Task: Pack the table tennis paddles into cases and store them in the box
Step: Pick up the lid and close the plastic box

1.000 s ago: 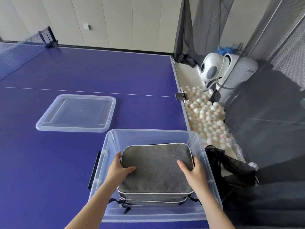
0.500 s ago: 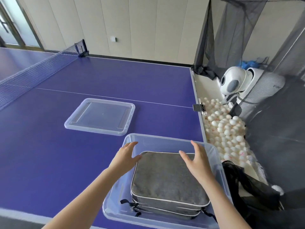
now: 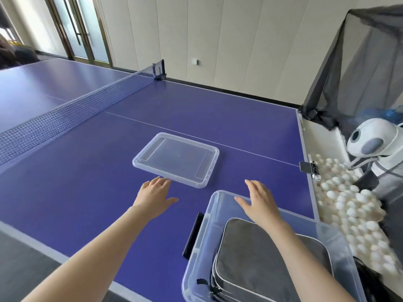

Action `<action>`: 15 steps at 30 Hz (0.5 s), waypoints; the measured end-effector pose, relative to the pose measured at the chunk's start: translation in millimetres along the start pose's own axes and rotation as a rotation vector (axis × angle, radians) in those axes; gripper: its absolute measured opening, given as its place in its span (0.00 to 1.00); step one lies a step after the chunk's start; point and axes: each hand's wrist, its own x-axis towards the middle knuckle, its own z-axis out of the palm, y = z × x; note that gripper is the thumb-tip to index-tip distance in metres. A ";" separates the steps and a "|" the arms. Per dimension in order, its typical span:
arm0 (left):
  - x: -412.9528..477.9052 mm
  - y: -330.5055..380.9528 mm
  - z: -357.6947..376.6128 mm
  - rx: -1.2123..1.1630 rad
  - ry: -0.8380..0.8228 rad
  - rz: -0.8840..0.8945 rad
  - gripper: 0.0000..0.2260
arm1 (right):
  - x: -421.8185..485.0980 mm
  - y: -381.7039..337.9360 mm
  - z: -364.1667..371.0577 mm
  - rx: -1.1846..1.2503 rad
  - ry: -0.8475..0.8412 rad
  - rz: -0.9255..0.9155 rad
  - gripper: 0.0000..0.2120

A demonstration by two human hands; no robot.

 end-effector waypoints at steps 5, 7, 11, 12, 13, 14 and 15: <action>24.5 -79.8 -2.2 0.098 -0.025 -0.023 0.30 | 43.1 -48.2 19.8 -0.144 -0.029 -0.005 0.33; 39.3 -110.1 -2.9 0.093 -0.027 -0.019 0.29 | 59.3 -67.7 29.1 -0.183 -0.044 0.022 0.33; 79.3 -176.4 -2.0 0.098 -0.033 0.019 0.29 | 95.0 -105.7 51.7 -0.212 -0.066 0.122 0.33; 88.5 -189.3 -0.9 0.095 -0.033 0.022 0.29 | 101.1 -112.1 55.8 -0.218 -0.069 0.147 0.33; 100.0 -203.9 0.2 0.086 -0.033 0.027 0.30 | 109.5 -119.0 61.4 -0.225 -0.069 0.176 0.33; 110.3 -216.5 1.7 0.077 -0.033 0.025 0.30 | 116.9 -124.1 66.0 -0.227 -0.066 0.203 0.33; 121.1 -227.9 3.9 0.065 -0.033 0.025 0.30 | 124.7 -128.3 70.8 -0.227 -0.063 0.229 0.32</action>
